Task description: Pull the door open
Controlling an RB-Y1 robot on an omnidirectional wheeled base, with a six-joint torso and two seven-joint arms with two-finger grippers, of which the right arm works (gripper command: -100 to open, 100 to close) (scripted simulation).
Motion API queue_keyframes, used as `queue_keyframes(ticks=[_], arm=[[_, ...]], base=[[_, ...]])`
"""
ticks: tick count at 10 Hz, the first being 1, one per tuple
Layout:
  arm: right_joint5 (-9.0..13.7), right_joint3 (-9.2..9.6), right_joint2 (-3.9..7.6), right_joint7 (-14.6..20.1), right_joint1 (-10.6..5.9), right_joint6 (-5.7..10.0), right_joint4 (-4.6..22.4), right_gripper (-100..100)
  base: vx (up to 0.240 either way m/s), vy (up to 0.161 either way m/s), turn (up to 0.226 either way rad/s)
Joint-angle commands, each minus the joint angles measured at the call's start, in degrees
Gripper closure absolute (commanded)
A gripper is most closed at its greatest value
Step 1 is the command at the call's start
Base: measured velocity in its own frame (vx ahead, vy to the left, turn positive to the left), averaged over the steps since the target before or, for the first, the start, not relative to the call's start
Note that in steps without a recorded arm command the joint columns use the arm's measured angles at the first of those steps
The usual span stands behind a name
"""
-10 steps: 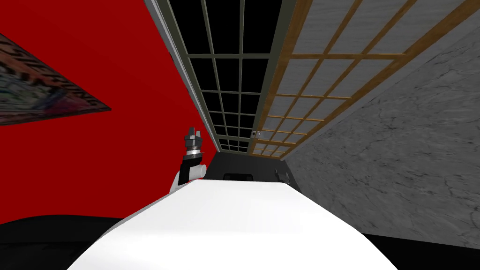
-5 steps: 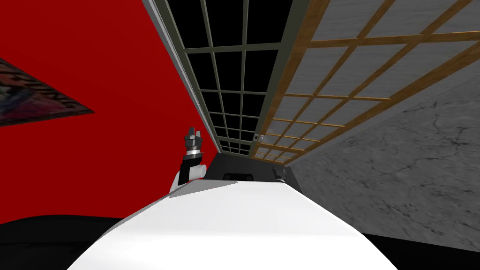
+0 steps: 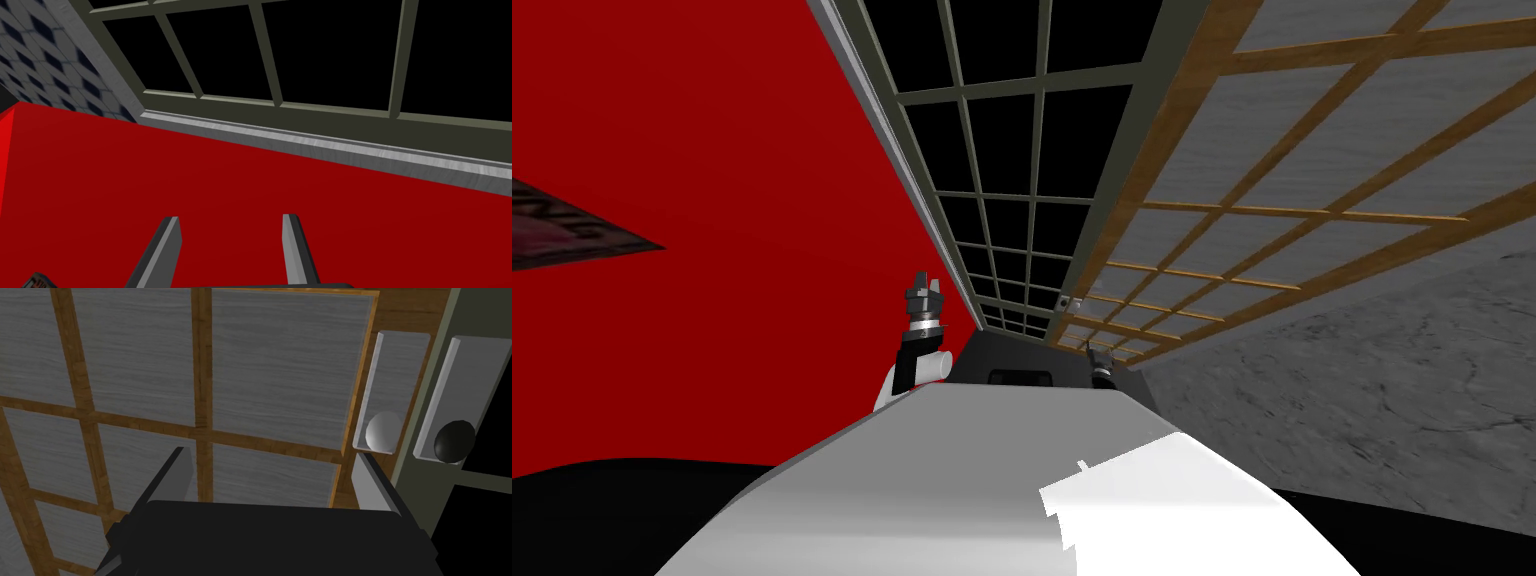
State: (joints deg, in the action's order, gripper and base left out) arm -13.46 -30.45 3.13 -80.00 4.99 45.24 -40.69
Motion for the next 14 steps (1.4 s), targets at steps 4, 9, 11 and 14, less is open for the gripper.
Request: queue_keyframes(ticks=[4, 9, 11, 14], arm=[[-0.13, 1.62, -1.91, -0.41, -3.86, 0.42, -1.58, -100], [-0.24, 2.48, -2.60, -0.53, -6.39, 0.96, -1.85, 100], [-0.24, 2.48, -2.60, -0.53, -6.39, 0.96, -1.85, 100], [-0.24, 2.48, -2.60, -0.53, -6.39, 0.96, -1.85, 100]], base=[[0.205, -0.046, 0.106], [0.137, -0.043, 0.068], [-0.029, 0.016, 0.014], [-0.002, 0.000, 0.000]])
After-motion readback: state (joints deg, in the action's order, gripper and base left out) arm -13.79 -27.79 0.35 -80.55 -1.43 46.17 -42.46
